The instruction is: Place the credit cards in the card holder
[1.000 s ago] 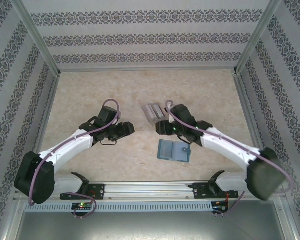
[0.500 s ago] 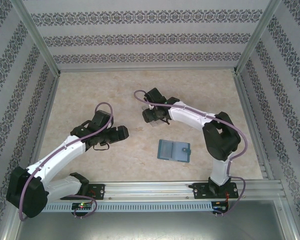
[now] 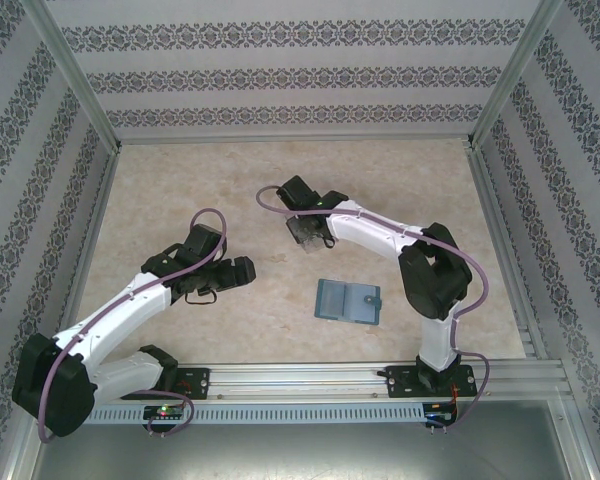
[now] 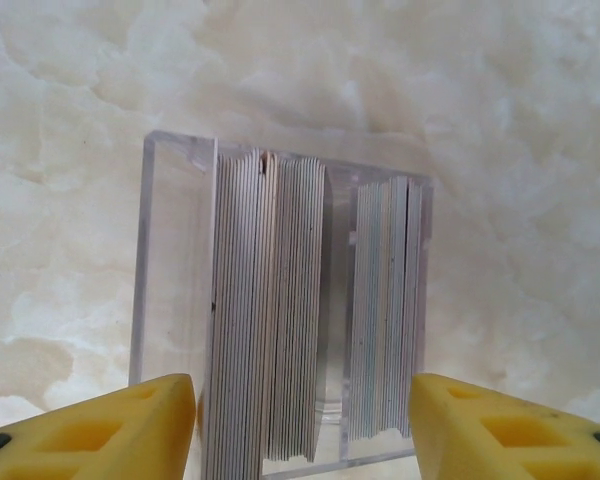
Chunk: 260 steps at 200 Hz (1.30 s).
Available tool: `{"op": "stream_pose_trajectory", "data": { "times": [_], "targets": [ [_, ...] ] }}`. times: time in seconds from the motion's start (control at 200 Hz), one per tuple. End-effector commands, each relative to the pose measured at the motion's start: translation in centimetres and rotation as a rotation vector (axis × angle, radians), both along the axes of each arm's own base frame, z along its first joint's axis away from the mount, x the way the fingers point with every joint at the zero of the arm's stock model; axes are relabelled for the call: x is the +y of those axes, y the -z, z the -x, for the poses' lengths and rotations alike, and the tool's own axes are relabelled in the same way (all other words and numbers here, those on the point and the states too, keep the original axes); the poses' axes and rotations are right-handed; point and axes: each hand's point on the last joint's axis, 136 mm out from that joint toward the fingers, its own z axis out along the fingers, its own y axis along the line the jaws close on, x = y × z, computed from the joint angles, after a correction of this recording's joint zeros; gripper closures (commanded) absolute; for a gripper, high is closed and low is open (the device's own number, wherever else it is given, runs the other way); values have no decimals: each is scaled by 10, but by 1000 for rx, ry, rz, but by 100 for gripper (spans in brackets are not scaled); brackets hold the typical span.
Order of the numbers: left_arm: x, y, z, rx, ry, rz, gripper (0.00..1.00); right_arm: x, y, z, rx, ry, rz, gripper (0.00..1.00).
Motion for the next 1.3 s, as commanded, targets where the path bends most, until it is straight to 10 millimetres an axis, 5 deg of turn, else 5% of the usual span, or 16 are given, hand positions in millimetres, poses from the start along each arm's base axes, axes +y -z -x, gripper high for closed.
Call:
{"op": "stream_pose_trajectory", "data": {
  "times": [0.0,0.545,0.844,1.294],
  "targets": [
    [3,4,2,13,26,-36,12,-10,-2,-4,-35,4,108,42],
    [11,0,3,-7,1,-65,12,8,-11,7,-4,-58,45,88],
    [-9,-5,6,-23,78,39,13,11,-21,13,-16,-68,4,92],
    [-13,-8,6,-42,95,68,13,6,-11,6,-29,-59,56,83]
  ]
}}
